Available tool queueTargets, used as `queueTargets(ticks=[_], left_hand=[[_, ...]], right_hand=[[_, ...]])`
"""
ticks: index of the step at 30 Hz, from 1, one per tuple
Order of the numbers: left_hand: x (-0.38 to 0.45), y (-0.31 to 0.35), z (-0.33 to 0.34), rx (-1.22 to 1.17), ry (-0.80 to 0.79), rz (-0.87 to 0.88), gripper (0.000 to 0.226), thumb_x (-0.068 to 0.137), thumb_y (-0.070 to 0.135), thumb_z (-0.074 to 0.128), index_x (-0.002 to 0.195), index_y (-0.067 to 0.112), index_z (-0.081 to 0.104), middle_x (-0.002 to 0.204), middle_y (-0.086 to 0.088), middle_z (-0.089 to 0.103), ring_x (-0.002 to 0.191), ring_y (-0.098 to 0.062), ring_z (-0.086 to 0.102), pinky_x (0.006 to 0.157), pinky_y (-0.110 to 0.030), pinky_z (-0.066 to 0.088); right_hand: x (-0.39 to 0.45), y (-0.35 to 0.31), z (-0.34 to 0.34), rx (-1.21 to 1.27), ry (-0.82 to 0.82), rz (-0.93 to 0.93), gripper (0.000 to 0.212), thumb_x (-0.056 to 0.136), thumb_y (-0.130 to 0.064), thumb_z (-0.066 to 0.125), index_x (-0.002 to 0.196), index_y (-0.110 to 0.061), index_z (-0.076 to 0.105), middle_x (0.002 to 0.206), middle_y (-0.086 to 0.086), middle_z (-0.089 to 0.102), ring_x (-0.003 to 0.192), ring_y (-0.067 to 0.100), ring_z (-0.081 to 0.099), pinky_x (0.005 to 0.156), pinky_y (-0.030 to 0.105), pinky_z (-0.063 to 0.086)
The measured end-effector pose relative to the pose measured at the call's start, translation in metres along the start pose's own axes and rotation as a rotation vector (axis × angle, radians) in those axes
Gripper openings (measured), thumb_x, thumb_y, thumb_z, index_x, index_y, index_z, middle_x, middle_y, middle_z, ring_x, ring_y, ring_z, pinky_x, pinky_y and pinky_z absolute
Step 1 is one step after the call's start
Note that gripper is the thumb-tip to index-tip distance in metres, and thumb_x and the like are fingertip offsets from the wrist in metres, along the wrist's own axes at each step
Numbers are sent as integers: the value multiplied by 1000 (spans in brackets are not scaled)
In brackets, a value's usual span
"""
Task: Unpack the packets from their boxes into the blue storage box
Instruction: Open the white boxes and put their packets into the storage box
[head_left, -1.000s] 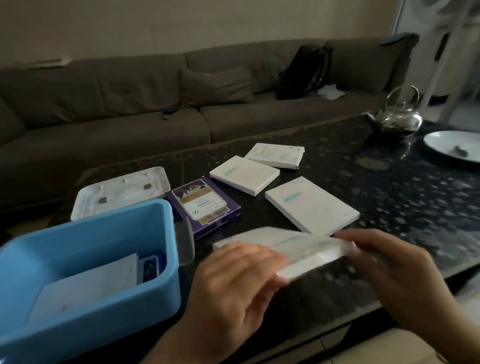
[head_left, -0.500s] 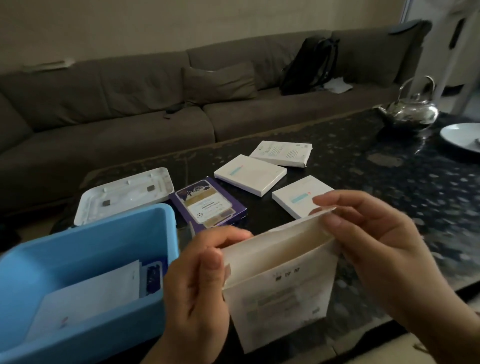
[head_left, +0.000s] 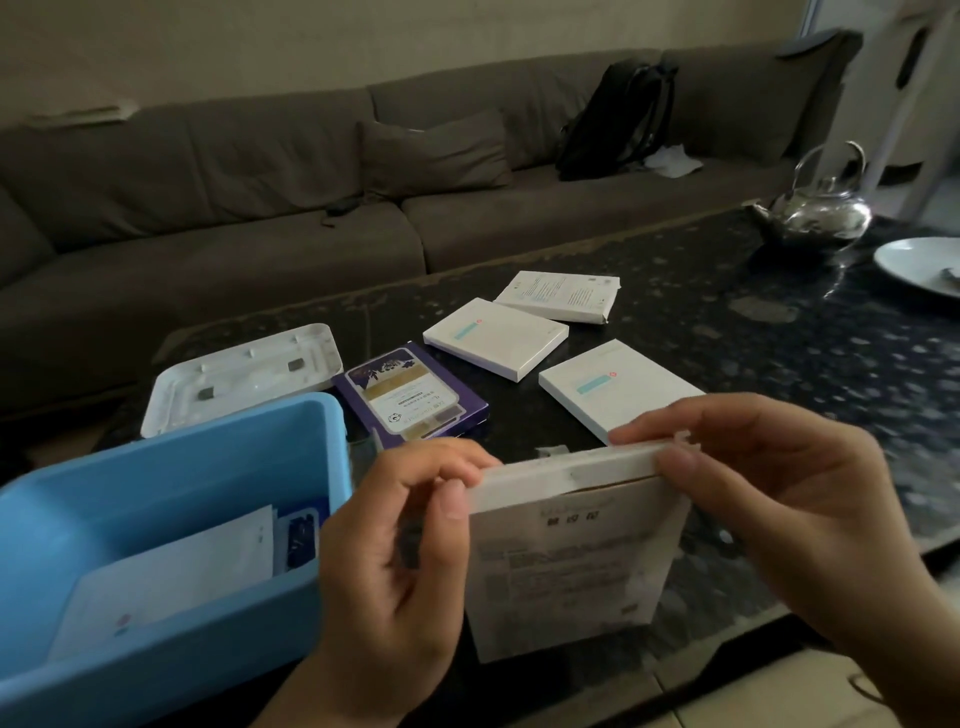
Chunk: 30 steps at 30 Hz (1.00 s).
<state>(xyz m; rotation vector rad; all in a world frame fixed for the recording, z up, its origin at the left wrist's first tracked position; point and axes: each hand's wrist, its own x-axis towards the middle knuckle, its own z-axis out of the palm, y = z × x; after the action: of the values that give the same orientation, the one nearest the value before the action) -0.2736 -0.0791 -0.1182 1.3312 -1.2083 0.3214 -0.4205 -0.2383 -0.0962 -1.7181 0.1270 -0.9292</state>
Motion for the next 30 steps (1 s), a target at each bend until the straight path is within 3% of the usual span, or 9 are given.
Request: queueTargets(ticks=[4,8,12,14,19,22,24,27,30], left_hand=[[0,-1,1,45,-13,7,10,98,20,45,102,21,54,105,15,63,95,-4,64,70,-9,51],[1,-2,0,95,-37,5,15,105,33,38,108,30,52,106,17,62,98,-2,63,72,-10,52],[2,-3,1,65,-49,5,16,99,16,41,104,24,54,104,16,61,99,-4,62,80,-11,49],[1,-5,-1,33,-78,13,12,101,20,41,103,22,52,106,15,61,99,-6,62,76,-12,49],[-1,-10,-4,-11,-208,66,23,105,37,36,101,16,45,109,8,58,98,-4,60,66,-10,48],[-1,-11,-3,-6,-192,81,21,105,36,38,101,17,46,109,10,58,100,-2,61,65,-10,50],[-1,-10,-3,-43,-173,66,19,104,38,40,106,21,47,109,13,58,101,-2,61,65,-10,49],[-2,-8,-1,-53,-196,81,21,103,41,42,107,20,47,108,11,57,100,-1,62,66,-7,48],[-3,-8,-1,-52,-186,57,22,100,44,50,104,22,47,108,12,58,95,-4,63,64,-13,51]], right_hand=[[-1,0,-2,-15,-14,-12,12,79,-17,66,86,-18,75,94,-4,77,95,14,71,71,23,59],[-1,-1,-4,-81,-56,-55,13,83,-31,67,89,-20,72,99,-5,76,100,15,70,72,29,60],[-1,-2,-4,-56,-85,-66,9,82,-23,65,84,-17,71,98,-2,75,93,15,71,66,23,57],[-2,-2,-3,-47,-101,-96,12,83,-27,67,84,-16,69,98,-3,75,91,16,71,66,19,54],[-2,2,-3,-151,-103,-132,15,83,-32,70,83,-18,65,100,-7,75,92,19,72,65,34,59],[0,-5,0,-213,-101,-111,14,82,-39,68,84,-24,66,94,-8,74,89,15,72,66,29,58],[5,-14,5,-361,-90,-53,30,85,-55,56,85,-28,69,87,-10,73,82,8,70,64,23,55],[14,-27,15,-725,-225,26,72,82,-79,25,75,-21,67,70,-4,66,64,9,62,57,38,51],[21,-36,20,-707,-328,59,65,79,-81,34,72,-26,68,65,-8,65,62,7,61,57,37,50]])
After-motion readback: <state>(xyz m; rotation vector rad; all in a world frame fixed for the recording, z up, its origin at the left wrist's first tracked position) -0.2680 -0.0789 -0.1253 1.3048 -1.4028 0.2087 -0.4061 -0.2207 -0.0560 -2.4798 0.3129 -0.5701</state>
